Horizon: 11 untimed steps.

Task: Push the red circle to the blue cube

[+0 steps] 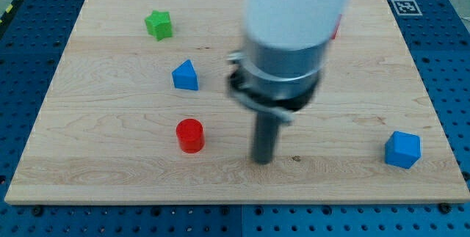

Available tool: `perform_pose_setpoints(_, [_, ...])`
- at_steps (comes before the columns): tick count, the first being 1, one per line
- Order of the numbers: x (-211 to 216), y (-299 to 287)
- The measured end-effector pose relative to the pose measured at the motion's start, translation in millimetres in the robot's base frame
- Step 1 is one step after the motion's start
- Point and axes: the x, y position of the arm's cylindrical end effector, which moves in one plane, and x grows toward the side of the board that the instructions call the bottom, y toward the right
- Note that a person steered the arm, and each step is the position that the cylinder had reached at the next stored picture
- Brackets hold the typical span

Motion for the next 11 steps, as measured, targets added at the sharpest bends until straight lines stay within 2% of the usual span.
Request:
perform_pose_setpoints(1, [16, -92])
perform_pose_setpoints(2, [-33, -153])
perform_pose_setpoints(3, [-37, -161])
perform_pose_setpoints(6, [-39, -25])
perform_pose_setpoints(9, [-14, 10])
perform_pose_setpoints(11, [-14, 68])
